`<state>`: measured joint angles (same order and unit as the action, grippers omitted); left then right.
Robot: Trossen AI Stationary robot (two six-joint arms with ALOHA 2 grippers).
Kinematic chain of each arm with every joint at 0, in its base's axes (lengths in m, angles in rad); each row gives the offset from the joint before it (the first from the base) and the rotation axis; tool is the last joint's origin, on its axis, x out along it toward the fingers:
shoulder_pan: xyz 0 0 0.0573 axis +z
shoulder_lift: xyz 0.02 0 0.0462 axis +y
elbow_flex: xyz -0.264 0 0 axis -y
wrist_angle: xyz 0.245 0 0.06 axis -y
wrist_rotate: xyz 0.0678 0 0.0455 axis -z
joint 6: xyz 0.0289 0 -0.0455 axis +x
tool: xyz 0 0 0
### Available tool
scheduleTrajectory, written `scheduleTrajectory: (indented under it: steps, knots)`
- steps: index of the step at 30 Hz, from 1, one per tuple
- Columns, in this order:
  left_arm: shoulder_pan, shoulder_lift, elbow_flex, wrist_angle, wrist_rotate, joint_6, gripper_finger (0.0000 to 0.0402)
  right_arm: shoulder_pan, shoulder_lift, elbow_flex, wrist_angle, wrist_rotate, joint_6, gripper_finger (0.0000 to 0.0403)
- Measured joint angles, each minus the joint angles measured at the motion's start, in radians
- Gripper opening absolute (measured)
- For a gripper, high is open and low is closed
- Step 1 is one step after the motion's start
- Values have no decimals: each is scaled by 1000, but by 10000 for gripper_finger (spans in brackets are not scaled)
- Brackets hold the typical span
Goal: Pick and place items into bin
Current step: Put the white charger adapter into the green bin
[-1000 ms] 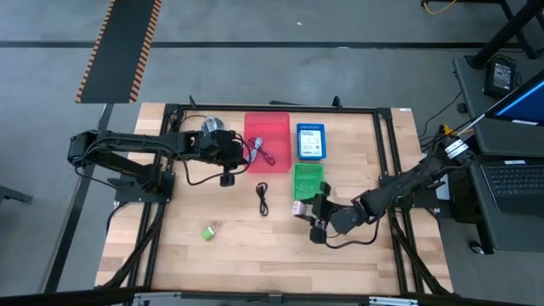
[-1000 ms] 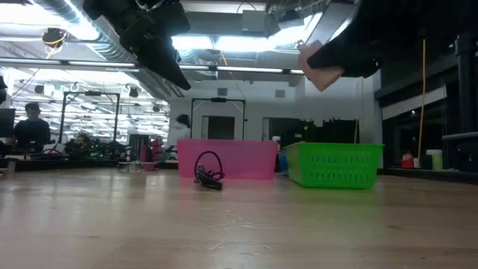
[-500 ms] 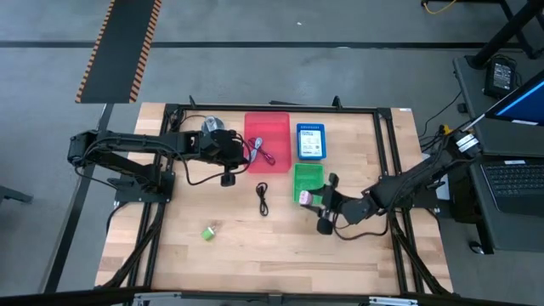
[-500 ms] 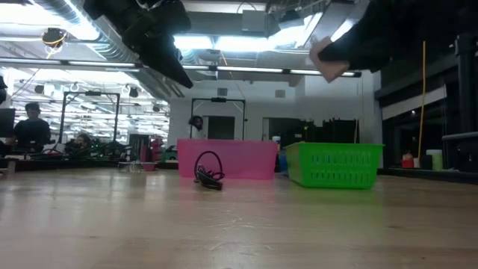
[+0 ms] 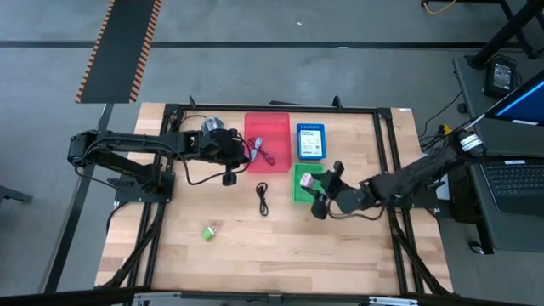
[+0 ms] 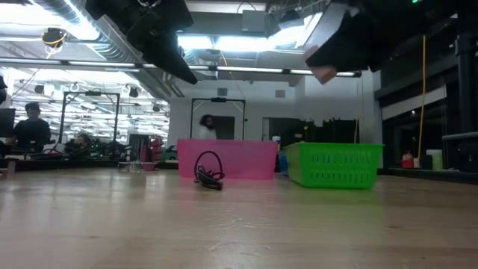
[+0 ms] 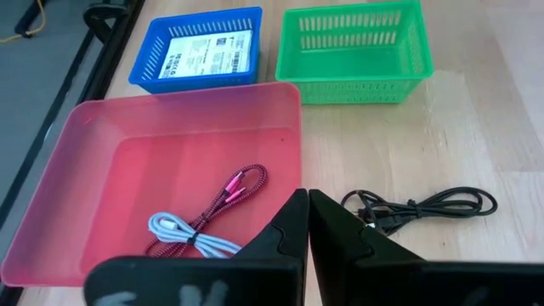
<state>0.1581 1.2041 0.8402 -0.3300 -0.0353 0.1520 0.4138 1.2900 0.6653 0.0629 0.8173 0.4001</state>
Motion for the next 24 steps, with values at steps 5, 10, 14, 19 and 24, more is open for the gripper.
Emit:
scheduleTrajectory:
  steps: [5,10,14,19,24]
  knots:
    - [0,0,0,-2,-1,0,8,-98,0,81,-277,-120,166,167]
    - [0,0,0,-2,-2,0,6,-177,0,117,-428,-242,257,167]
    - [0,0,0,-2,-2,12,6,-230,1,139,-448,-346,250,167]
    - [0,0,0,-2,-2,25,6,-267,14,204,-560,-368,246,167]
    - [0,0,0,-2,-2,21,6,-290,77,248,-611,-420,249,167]
